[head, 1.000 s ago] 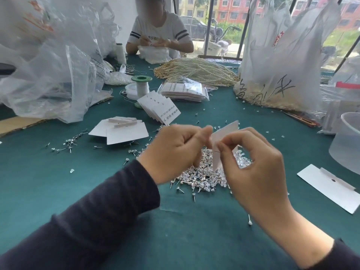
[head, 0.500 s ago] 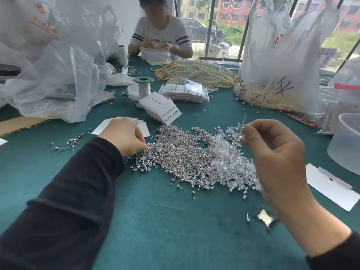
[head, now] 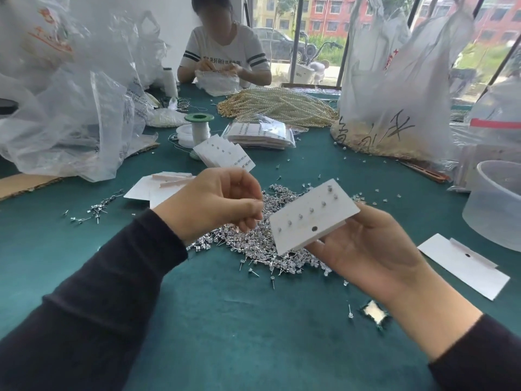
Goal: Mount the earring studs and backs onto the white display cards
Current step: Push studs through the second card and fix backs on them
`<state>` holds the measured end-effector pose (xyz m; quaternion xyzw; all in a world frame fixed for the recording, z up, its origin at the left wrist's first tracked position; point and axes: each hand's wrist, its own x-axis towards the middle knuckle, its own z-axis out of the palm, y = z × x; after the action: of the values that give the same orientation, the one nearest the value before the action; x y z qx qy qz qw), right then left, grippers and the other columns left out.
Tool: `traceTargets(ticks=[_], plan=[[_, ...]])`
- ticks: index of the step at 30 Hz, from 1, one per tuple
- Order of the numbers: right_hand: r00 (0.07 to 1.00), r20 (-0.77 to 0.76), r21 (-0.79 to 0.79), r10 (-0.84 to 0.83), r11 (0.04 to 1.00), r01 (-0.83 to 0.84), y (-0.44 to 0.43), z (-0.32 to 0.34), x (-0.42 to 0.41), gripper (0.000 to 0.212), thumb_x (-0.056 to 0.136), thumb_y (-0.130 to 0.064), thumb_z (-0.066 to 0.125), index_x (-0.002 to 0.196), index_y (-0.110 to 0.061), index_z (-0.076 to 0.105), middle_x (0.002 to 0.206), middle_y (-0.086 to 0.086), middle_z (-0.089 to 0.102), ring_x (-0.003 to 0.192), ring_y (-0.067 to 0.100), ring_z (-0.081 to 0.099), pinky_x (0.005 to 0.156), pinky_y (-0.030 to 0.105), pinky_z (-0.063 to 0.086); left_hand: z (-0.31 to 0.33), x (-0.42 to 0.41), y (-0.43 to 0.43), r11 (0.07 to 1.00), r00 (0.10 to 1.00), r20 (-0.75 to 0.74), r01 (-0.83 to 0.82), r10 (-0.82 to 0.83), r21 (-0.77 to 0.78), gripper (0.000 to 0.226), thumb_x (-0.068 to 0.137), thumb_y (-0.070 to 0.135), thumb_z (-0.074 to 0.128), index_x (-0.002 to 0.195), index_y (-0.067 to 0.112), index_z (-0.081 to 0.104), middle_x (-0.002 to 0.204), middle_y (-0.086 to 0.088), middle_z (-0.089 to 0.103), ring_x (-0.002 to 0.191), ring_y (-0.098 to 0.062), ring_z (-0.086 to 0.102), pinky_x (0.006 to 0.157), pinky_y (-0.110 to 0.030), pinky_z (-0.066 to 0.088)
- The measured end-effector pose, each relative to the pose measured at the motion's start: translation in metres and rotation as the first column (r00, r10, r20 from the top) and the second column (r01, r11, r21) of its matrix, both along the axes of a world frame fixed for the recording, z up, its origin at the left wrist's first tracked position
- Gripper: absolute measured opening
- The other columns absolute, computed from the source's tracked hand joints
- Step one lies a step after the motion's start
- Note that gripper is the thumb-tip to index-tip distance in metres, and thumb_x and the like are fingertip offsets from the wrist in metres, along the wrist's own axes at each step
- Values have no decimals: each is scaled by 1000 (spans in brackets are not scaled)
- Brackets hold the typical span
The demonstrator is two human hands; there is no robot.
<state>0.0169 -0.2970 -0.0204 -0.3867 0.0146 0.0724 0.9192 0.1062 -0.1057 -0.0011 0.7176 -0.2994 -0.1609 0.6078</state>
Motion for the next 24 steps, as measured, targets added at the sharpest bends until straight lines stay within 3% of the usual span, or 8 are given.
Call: traceTargets(ticks=[2,4,6,9,13,16,20,24], plan=[[999,7,28,54,998,-54,2,-2,1,50,51,-17,85,91,-13,54,107,15,41,107,31,31,74,36,55,-1,-2,-2,1000,1000,-3,17,-18,-9,8,66,6,69,72,7,64,59,-6,67,48,-14,60,45,-19,48],[997,-2,12,83,996,-83,5,-3,2,71,45,-16,89,103,-14,48,111,17,38,101,33,34,71,35,55,-1,-3,-3,1000,1000,-22,11,-12,-28,18,54,18,75,69,9,69,60,-8,69,47,-14,61,44,-19,48],[996,-23,-10,91,996,-91,6,-5,2,70,52,-15,84,110,-16,45,119,21,47,103,36,51,64,36,57,-2,-3,-4,999,999,-41,-4,2,-49,26,48,24,78,69,9,72,62,-8,70,48,-15,63,45,-19,49],[995,-36,-42,97,994,-98,8,-6,3,66,60,-18,77,116,-17,42,137,26,40,123,40,43,70,37,58,-2,-3,-6,997,997,-82,3,-9,-77,29,48,19,78,74,8,74,67,-11,72,53,-16,67,49,-18,51],[996,-48,-97,80,992,-84,9,-7,2,64,59,-21,74,115,-17,43,140,26,38,117,36,47,70,37,57,-3,-5,-6,995,992,-115,36,-47,-98,27,51,17,75,77,9,75,72,-11,73,57,-17,68,52,-18,53],[994,-40,-102,103,989,-107,9,-6,1,62,63,-21,70,120,-13,45,138,26,41,112,37,53,70,39,56,-4,-8,-10,996,999,-29,17,-20,-88,21,55,17,73,74,8,74,66,-8,72,52,-15,66,49,-18,51],[992,-57,-105,113,987,-119,9,-7,1,68,66,-21,69,127,-6,45,142,24,36,122,36,46,82,43,54,-2,-14,-15,999,993,115,26,-23,-27,27,71,33,60,67,8,69,53,1,63,45,-9,53,44,-16,43],[992,-67,-113,107,987,-115,10,-6,1,75,63,-20,69,131,-2,44,128,20,52,106,30,52,76,39,56,-5,-19,-20,995,944,329,-13,-21,101,37,88,37,50,65,11,60,52,2,49,49,-10,41,49,-17,35]])
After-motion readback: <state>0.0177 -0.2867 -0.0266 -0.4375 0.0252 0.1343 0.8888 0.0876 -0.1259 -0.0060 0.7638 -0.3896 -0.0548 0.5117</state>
